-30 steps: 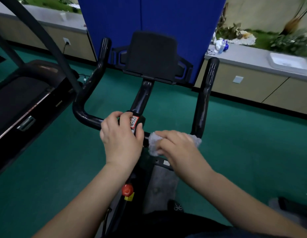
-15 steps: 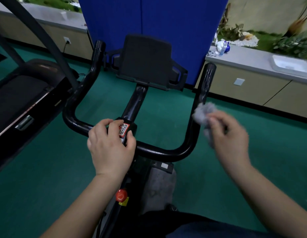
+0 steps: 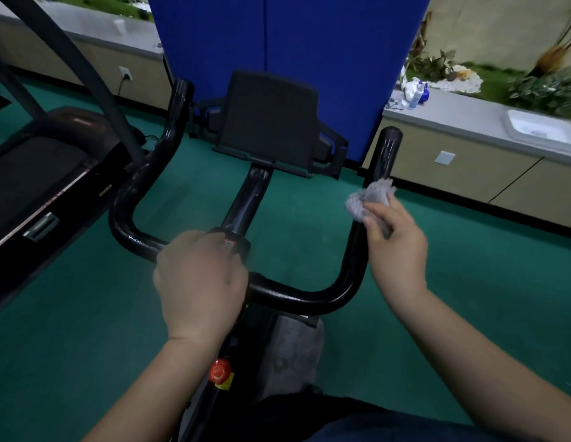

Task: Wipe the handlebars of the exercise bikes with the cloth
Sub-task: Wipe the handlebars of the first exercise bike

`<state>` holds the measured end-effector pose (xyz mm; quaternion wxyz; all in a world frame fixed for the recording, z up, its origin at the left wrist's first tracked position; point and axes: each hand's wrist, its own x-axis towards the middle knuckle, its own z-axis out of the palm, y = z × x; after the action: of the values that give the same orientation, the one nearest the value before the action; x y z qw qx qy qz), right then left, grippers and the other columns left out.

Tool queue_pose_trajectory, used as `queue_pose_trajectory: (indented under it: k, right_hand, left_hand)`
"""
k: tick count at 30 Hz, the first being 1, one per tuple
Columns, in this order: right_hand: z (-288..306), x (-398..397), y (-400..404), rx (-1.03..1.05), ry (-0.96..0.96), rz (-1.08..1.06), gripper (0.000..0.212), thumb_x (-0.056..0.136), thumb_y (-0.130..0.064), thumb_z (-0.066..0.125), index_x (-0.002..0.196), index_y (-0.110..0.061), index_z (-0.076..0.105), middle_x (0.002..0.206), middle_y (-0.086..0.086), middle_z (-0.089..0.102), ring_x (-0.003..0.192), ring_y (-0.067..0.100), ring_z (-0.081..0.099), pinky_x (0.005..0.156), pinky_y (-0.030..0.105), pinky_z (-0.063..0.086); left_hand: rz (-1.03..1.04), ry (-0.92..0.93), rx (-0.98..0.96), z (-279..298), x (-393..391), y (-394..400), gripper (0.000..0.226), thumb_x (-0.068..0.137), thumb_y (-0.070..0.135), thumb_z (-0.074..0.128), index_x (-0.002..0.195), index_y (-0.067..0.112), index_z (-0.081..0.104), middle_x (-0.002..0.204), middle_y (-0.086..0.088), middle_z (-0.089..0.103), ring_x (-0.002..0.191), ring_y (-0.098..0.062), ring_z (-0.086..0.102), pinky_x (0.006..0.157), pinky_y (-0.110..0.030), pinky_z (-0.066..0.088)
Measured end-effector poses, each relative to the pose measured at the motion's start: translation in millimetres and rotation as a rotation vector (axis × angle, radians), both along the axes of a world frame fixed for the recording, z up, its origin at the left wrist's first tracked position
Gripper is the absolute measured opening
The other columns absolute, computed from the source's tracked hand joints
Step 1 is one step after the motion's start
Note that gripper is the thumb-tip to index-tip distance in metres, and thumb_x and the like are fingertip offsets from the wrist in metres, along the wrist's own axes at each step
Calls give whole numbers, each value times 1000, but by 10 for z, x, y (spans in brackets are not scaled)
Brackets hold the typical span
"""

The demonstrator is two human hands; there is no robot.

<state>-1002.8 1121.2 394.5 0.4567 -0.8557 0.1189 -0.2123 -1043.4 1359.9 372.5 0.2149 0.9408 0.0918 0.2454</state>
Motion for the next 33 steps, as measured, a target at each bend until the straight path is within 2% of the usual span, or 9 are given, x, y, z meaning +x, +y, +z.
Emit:
queue_pose_trajectory:
  k: [4, 8, 13, 18, 21, 23, 28, 31, 33]
  right_hand:
    - [-111, -86, -1, 50, -18, 14, 25, 88, -6, 63, 111, -10, 70, 140, 3, 52, 124, -3, 45, 97, -5, 26]
    - [88, 439, -155, 0, -46, -33, 25, 86, -6, 63, 108, -12, 72, 142, 4, 50, 127, 9, 50, 94, -6, 28]
    - [453, 927, -317, 10, -109, -16, 25, 89, -8, 59, 110, -14, 71, 143, 6, 49, 132, 8, 44, 88, -11, 24]
    - [251, 625, -241, -41, -101, 23, 27, 91, -17, 59, 117, -17, 68, 142, 1, 51, 126, 10, 51, 107, 15, 35]
    - [-51, 248, -148, -7, -57, 21, 26, 89, -12, 62, 114, -13, 69, 139, 4, 54, 122, 7, 51, 99, -2, 28]
    - [-101, 202, -139, 45, -38, 20, 25, 89, -10, 62, 112, -11, 70, 134, 6, 58, 121, 7, 53, 98, -2, 29]
    - [247, 637, -308, 135, -87, -28, 19, 90, -14, 59, 104, -16, 71, 112, 4, 69, 98, 5, 65, 91, 19, 50]
    - [360, 821, -381, 262, -95, -38, 26, 88, -22, 56, 111, -33, 53, 106, -2, 68, 88, 16, 68, 84, 39, 57]
    - [315, 792, -379, 325, -62, -40, 38, 89, -21, 56, 123, -32, 43, 110, -1, 69, 86, 17, 67, 79, 39, 56]
  left_hand:
    - [3, 3, 1, -5, 4, 2, 37, 76, 35, 57, 107, 16, 63, 113, -6, 52, 109, -28, 40, 93, -46, 34]
    - [7, -1, 4, -6, 7, 2, 37, 76, 36, 56, 106, 16, 64, 113, -7, 52, 109, -28, 40, 93, -46, 34]
    - [13, 0, 6, 1, 3, -2, 37, 75, 36, 56, 106, 17, 63, 112, -6, 52, 108, -29, 41, 92, -47, 35]
    - [18, -2, 4, 10, -3, -5, 38, 75, 37, 54, 106, 17, 63, 112, -6, 52, 108, -29, 41, 91, -48, 36]
    - [21, -3, 1, 9, 3, -9, 39, 74, 38, 53, 105, 17, 64, 112, -6, 52, 108, -30, 40, 91, -49, 36]
    - [22, -2, 1, 14, 8, -17, 39, 75, 38, 53, 105, 17, 64, 112, -6, 52, 108, -29, 41, 91, -49, 36]
    - [27, 1, -9, 33, -7, -38, 37, 74, 35, 57, 105, 17, 65, 112, -5, 52, 108, -28, 39, 92, -47, 35]
    - [32, 3, -10, 32, -9, -23, 38, 75, 36, 55, 105, 17, 65, 111, -5, 52, 108, -28, 40, 93, -46, 34]
    - [33, 3, -8, 29, -6, -28, 38, 75, 36, 54, 105, 17, 65, 111, -5, 52, 108, -28, 40, 93, -46, 34]
